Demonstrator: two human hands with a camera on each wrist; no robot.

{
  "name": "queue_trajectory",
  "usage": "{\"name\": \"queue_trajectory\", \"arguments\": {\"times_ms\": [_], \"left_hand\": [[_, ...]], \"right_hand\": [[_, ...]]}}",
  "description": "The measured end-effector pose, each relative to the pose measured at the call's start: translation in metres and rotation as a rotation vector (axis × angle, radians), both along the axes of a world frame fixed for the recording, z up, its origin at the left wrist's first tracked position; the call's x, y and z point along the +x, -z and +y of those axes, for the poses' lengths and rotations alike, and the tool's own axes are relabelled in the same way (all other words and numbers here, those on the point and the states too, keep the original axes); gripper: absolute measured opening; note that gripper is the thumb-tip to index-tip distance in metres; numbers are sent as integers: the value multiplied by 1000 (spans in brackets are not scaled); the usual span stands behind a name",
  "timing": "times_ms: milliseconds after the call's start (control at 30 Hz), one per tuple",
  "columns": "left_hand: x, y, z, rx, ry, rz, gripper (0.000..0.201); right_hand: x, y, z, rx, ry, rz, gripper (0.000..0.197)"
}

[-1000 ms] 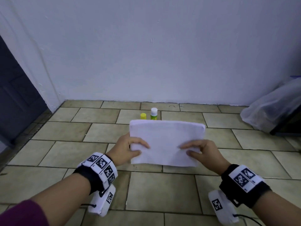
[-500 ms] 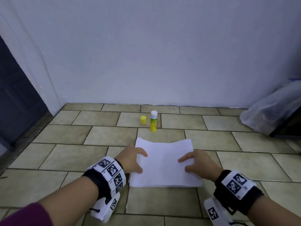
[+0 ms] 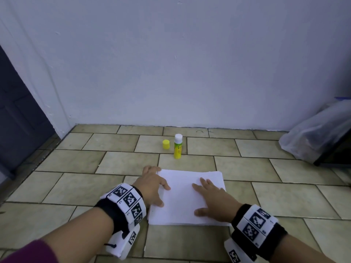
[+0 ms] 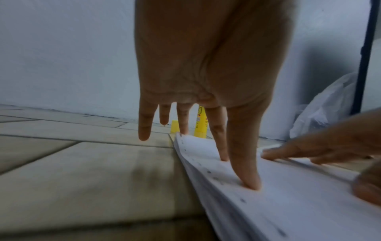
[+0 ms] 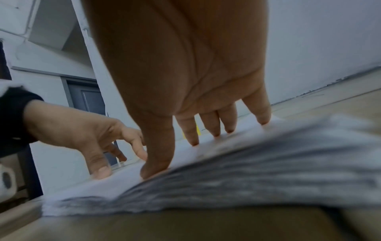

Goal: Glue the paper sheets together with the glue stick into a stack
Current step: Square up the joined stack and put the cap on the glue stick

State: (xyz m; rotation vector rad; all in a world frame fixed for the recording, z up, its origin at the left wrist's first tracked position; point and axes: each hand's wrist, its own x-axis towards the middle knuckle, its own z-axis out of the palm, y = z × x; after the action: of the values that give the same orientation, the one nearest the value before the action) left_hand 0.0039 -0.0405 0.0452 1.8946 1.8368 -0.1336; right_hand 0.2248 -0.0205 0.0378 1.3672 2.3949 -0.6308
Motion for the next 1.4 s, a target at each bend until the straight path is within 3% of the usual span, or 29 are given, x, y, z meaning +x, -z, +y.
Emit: {"name": "queue_trajectory", "arguments": {"times_ms": [133, 233, 367, 533, 633, 800, 900, 1000, 1100, 1200, 1267, 1400], "left_hand": [[-7, -13, 14, -54, 6, -52, 30], [-10, -22, 32, 150, -99, -185, 16], [-4, -29, 67, 343, -305, -298, 55], [7, -23, 108, 303, -383, -399, 88], [15, -13, 122, 298, -361, -403, 74], [22, 4, 131, 383, -396, -505, 22], [21, 4, 131, 395, -376, -555, 19], [15, -5, 130, 421, -352, -620, 34], [12, -25, 123, 466, -379, -832, 44], [17, -53, 103, 530, -390, -1149, 31], [23, -69, 89, 540, -367, -1323, 29], [36, -92, 66, 520, -247, -1424, 43]], "right_hand": [[0, 4, 0, 13, -16, -10, 85], [0, 5, -1, 27, -24, -14, 84], [-1, 4, -1, 35, -29, -30, 84], [-3, -2, 0, 44, -28, -35, 86], [-6, -6, 3, 101, -42, -31, 86], [-18, -7, 4, 124, -31, -7, 71], [-20, -7, 7, 91, -24, 24, 66], [-18, -11, 11, 83, -36, 14, 72], [-16, -16, 12, 69, -35, 29, 64], [-18, -10, 14, 43, -54, -16, 41], [-20, -8, 20, 33, -20, 28, 37], [-18, -34, 35, 152, 51, 201, 36]]}}
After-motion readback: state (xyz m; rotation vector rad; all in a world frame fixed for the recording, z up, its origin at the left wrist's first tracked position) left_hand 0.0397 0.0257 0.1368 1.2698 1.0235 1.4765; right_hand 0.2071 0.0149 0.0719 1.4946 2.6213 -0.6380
